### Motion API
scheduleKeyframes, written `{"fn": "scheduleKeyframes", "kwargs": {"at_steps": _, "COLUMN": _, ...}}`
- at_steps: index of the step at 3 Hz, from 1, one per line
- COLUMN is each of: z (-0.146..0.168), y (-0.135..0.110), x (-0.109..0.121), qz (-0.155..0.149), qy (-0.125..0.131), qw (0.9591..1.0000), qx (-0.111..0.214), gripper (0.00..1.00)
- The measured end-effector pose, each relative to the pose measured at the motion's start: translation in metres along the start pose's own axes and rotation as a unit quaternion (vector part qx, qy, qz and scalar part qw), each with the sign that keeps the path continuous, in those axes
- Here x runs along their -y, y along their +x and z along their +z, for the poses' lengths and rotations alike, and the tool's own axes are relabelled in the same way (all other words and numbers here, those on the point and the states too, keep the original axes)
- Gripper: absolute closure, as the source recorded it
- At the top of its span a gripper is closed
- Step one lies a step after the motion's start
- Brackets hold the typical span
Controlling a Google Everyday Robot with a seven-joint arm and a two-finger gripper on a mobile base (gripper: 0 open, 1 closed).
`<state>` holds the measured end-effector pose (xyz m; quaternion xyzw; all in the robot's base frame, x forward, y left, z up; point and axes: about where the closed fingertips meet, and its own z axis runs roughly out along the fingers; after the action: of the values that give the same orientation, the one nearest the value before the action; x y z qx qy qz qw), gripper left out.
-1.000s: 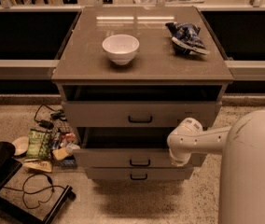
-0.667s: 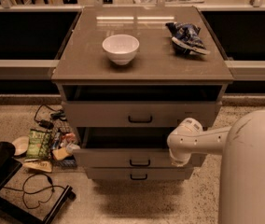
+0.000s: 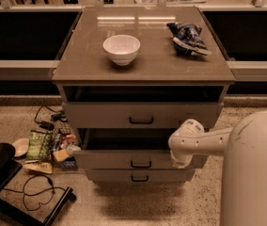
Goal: Open middle drawer
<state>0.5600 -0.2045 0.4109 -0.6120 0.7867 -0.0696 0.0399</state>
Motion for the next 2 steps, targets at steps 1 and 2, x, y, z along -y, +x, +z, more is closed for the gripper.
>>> {"fn": "scheduleKeyframes", "kwargs": {"at_steps": 1, "z": 0.0, "y": 0.0, "x": 0.0, "qz": 0.0, "qy": 0.0, "qw": 1.0, "qx": 0.0, "gripper": 0.75}}
{"fn": "scheduleKeyframes", "kwargs": {"at_steps": 2, "z": -0.0001, "y": 0.0, "x": 0.0, "qz": 0.0, "qy": 0.0, "qw": 1.0, "qx": 0.0, "gripper": 0.51}}
